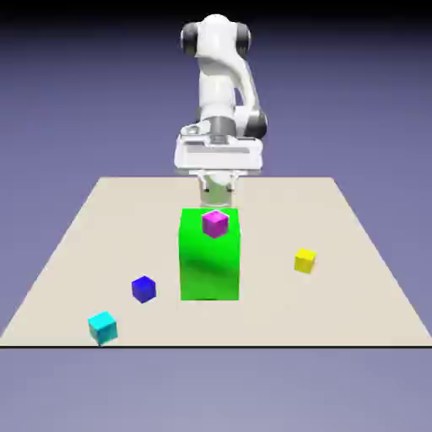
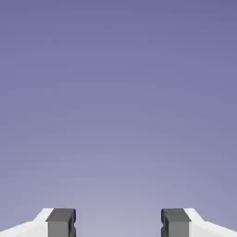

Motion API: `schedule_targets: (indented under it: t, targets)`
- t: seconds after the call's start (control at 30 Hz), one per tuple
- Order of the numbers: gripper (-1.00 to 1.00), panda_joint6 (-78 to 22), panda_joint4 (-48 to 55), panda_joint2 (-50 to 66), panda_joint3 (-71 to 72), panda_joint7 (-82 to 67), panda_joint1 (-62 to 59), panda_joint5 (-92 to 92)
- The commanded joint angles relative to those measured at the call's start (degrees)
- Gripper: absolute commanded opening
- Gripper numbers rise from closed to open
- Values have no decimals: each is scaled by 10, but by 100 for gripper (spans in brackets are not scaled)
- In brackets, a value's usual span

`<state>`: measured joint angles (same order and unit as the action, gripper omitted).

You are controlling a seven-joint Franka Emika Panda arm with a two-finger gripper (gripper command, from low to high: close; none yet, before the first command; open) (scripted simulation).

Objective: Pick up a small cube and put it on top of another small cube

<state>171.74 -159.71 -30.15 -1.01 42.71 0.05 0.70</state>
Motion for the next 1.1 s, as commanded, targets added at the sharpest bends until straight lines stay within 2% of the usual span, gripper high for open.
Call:
schedule_targets:
  t: [0.0, 0.73, 0.9, 0.93, 1.07]
  targets:
    - [0, -19, 11, 21, -8, 2, -5, 6]
    - [0, -427, 242, 472, -190, 48, -120, 132]
    - [0, -334, 225, 554, -152, 10, -138, 187]
    - [-100, -334, 225, 554, -152, 10, -138, 187]
    - [-100, -405, 238, 492, -181, 39, -125, 145]
